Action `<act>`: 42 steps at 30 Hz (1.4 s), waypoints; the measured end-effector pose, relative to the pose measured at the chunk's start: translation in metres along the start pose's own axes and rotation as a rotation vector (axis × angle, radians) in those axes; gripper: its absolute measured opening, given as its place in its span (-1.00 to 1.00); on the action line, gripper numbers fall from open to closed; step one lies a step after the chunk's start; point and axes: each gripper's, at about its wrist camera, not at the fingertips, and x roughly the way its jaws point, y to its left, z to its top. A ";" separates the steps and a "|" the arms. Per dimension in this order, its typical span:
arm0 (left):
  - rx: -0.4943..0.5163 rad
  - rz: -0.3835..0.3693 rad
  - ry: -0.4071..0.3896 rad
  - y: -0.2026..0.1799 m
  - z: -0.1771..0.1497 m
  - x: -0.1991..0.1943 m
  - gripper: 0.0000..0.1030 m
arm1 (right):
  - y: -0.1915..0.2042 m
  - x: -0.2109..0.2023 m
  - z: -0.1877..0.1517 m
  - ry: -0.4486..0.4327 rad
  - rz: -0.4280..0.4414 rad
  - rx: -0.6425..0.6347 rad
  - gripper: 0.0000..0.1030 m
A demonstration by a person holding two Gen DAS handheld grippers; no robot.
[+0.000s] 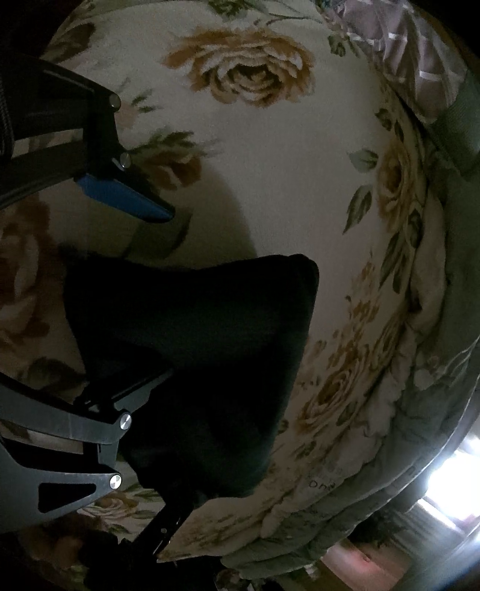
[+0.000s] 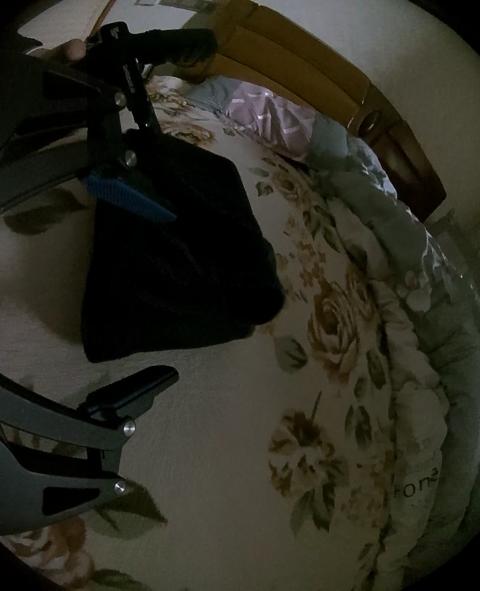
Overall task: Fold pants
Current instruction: 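Open both grippers and pull them back from the folded pants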
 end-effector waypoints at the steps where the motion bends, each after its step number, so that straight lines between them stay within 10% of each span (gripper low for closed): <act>1: 0.001 0.003 -0.001 -0.001 -0.002 -0.002 0.50 | 0.002 -0.002 -0.001 -0.001 -0.003 -0.008 0.56; 42: 0.239 0.111 -0.197 -0.039 -0.063 -0.052 0.59 | 0.069 -0.028 -0.053 -0.045 -0.070 -0.444 0.87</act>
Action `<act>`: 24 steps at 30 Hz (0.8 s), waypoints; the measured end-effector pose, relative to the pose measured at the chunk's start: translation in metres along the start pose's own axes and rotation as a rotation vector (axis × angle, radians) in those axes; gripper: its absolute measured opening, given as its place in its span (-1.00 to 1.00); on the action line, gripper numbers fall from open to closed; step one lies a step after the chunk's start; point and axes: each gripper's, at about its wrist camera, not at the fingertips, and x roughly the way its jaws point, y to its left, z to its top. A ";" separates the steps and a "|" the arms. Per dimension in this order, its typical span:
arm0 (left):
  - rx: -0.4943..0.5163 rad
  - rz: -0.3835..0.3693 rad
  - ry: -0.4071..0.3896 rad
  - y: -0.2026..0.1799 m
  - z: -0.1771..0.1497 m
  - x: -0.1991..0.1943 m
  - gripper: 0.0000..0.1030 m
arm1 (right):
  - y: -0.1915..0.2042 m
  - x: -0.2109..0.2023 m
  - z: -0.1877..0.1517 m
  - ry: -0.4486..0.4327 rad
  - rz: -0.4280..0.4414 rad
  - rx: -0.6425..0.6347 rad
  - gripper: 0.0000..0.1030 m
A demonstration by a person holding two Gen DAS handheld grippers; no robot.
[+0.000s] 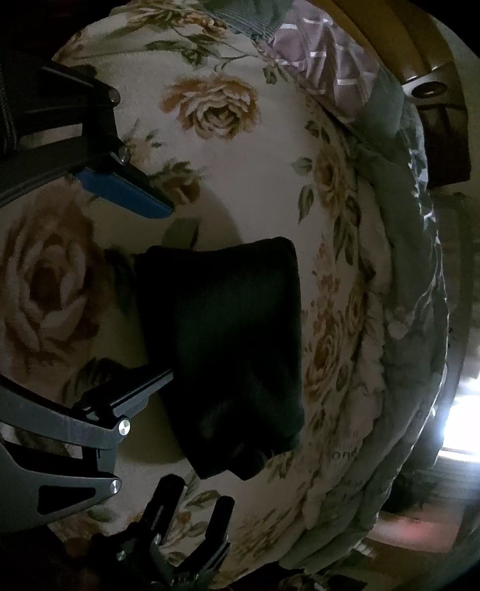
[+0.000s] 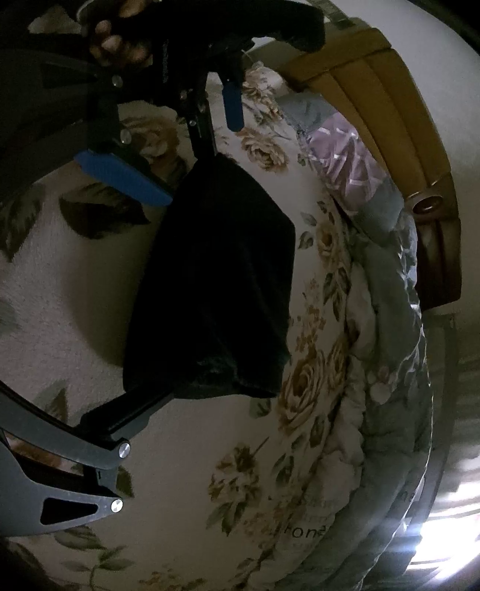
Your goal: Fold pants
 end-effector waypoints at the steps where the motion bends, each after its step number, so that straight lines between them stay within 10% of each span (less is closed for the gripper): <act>1: 0.002 -0.002 0.001 0.000 -0.001 0.001 0.59 | 0.000 0.002 0.000 0.005 -0.001 0.000 0.87; 24: 0.028 0.021 0.002 -0.010 -0.009 0.014 0.61 | -0.004 0.017 -0.009 -0.010 -0.009 0.040 0.87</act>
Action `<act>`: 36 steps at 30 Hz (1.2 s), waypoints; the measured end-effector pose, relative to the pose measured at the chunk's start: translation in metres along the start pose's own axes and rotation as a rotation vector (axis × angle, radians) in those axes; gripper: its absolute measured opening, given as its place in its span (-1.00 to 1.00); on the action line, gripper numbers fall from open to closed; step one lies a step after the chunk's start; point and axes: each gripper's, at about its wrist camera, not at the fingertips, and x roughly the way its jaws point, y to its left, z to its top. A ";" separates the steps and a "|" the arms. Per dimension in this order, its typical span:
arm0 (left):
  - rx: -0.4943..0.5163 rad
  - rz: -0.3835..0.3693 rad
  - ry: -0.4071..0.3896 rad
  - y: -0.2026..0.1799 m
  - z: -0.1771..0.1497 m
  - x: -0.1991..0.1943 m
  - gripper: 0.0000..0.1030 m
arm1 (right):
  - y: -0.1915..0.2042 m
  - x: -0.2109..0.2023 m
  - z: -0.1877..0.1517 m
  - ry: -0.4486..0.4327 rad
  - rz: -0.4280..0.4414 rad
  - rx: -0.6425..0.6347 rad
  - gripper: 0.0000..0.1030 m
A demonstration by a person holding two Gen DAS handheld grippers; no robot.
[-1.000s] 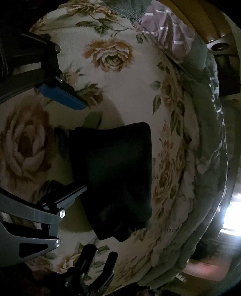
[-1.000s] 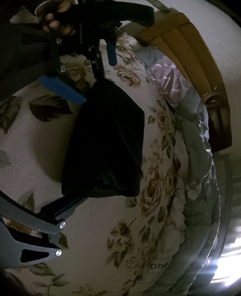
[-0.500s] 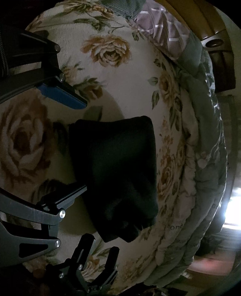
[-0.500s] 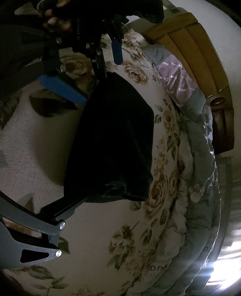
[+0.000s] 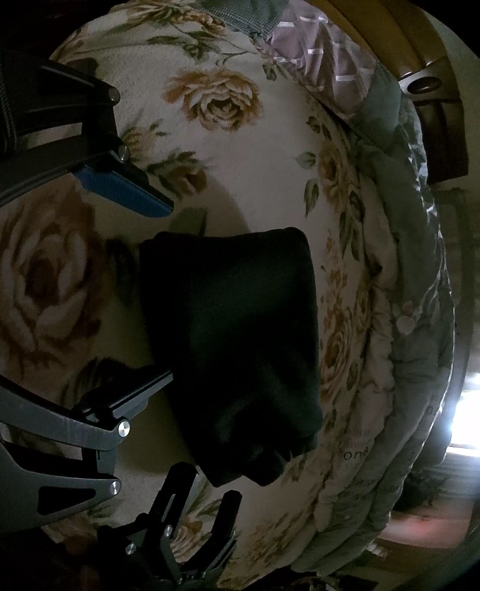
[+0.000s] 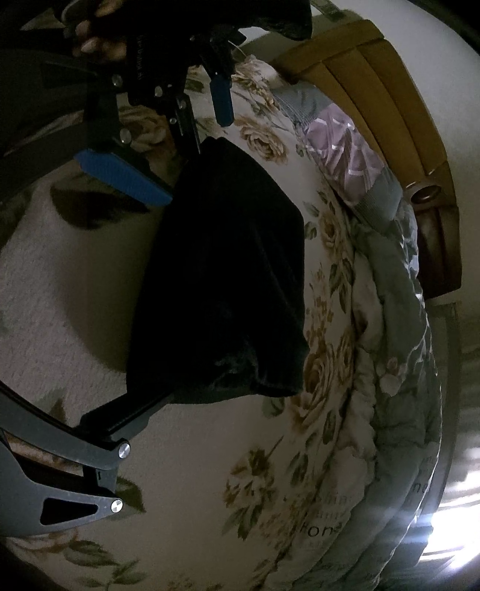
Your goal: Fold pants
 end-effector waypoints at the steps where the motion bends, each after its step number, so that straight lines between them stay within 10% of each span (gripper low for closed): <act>1: 0.002 0.001 -0.001 0.000 0.000 0.000 0.61 | 0.001 0.000 0.000 0.001 -0.001 -0.004 0.87; 36: 0.041 0.004 -0.028 -0.007 0.002 -0.004 0.61 | 0.013 0.000 0.002 -0.008 -0.006 -0.035 0.87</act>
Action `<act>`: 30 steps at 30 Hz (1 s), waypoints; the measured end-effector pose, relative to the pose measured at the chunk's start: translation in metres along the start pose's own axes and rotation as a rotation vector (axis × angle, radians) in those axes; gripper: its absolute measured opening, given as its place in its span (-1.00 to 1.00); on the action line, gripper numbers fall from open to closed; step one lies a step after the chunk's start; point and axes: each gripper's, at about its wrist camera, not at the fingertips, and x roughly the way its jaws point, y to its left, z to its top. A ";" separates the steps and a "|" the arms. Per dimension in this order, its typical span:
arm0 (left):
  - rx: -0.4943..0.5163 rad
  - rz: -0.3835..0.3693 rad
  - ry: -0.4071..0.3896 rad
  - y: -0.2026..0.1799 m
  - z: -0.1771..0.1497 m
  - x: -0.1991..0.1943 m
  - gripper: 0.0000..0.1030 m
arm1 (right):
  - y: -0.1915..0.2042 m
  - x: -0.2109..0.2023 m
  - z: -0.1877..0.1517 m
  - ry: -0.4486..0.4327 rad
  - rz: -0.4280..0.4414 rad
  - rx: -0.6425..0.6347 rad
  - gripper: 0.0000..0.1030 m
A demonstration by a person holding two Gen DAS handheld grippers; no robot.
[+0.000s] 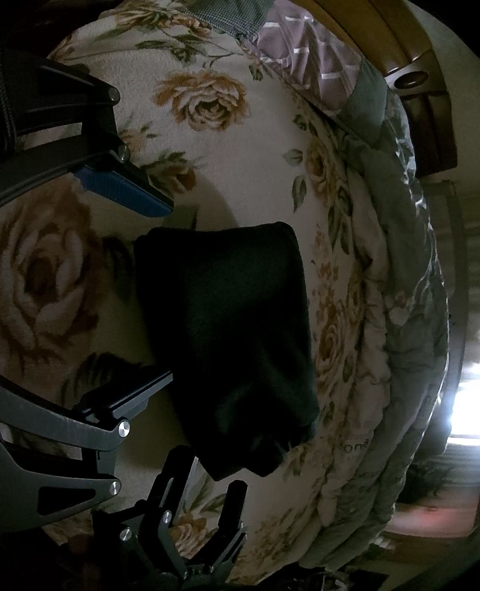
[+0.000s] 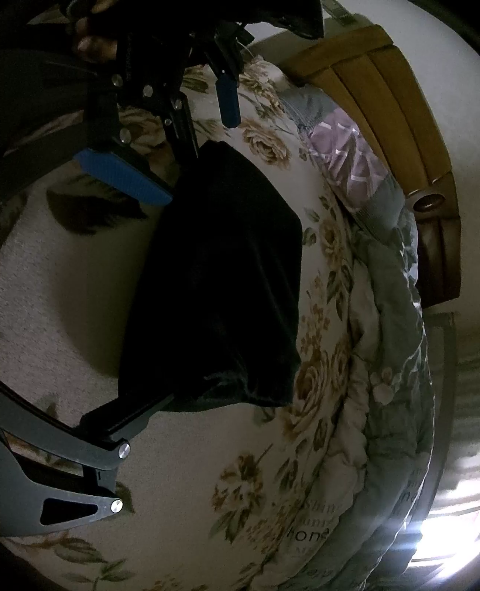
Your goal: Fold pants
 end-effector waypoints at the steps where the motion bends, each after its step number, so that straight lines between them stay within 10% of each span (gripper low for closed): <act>1: 0.001 0.001 -0.002 0.000 0.000 0.000 0.61 | -0.001 0.000 0.001 -0.001 0.000 0.002 0.87; 30: -0.008 -0.008 -0.021 0.004 0.010 -0.006 0.62 | -0.012 -0.006 0.011 -0.026 -0.005 0.007 0.87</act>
